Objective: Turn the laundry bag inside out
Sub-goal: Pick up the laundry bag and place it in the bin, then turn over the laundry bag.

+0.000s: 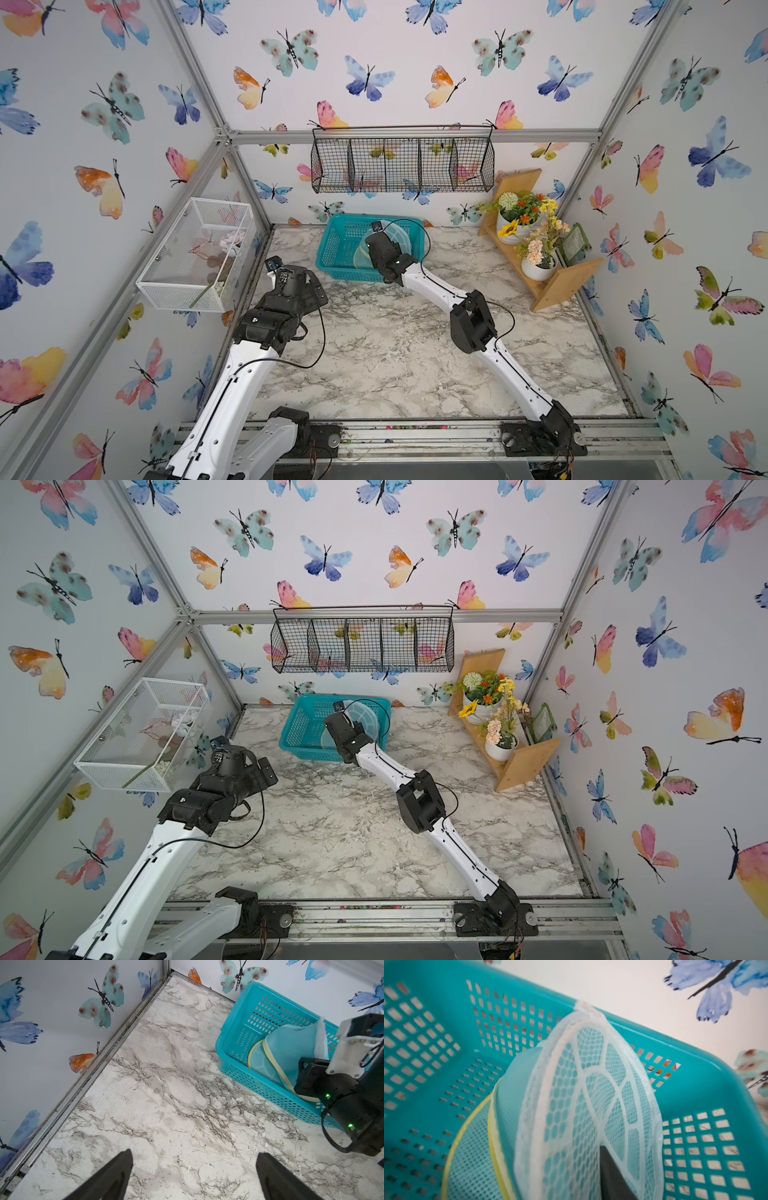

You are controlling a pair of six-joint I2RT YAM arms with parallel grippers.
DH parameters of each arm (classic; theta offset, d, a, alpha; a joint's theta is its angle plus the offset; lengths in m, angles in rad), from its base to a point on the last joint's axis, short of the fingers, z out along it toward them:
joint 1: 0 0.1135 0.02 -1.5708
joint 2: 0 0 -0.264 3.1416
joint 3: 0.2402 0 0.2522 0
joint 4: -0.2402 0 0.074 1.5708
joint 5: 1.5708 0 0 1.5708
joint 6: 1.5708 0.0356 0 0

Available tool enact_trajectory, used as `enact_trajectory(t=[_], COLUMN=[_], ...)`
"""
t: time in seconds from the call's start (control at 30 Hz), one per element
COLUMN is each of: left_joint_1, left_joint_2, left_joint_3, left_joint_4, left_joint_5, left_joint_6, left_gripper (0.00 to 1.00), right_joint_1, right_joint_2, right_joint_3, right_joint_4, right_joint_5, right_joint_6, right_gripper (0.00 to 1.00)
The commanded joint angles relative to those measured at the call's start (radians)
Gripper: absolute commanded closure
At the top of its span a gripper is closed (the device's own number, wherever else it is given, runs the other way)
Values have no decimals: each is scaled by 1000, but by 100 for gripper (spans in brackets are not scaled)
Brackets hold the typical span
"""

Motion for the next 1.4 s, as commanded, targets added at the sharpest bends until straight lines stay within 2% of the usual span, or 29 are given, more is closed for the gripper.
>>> enact_trajectory(t=[0.0,0.17,0.33,0.43,0.5,0.6,0.73,0.83,0.93,1.13,1.27,1.37], left_joint_1=[7,9,10,9,9,2,-13,-34,-68,-83,-90,-143], left_joint_2=[5,2,-26,-32,-28,-11,6,9,19,70,112,151], left_joint_3=[20,52,83,117,137,136,54,-22,-35,71,106,153], left_joint_4=[3,20,76,131,195,275,341,385,384,286,277,227], left_joint_5=[-6,5,103,245,389,580,722,771,776,725,766,784], left_joint_6=[9,26,42,22,-14,-99,-174,-222,-218,-91,-46,33], left_gripper=[1,1,1,1,1,1,1,1,1,1,1,1], right_joint_1=[-32,-51,-161,-246,-275,-293,-293,-293,-293,-293,-293,-292], right_joint_2=[-192,-460,-603,-673,-699,-698,-703,-726,-733,-781,-806,-829], right_joint_3=[-19,-205,-265,-355,-393,-409,-459,-517,-545,-645,-674,-717], right_joint_4=[-8,-39,-291,-361,-409,-493,-570,-602,-665,-657,-649,-647], right_joint_5=[-122,-379,-712,-948,-1075,-1229,-1400,-1473,-1530,-1603,-1636,-1647], right_joint_6=[12,53,192,285,319,341,344,327,287,282,290,289], right_gripper=[85,97,98,97,98,97,98,98,97,97,97,97])
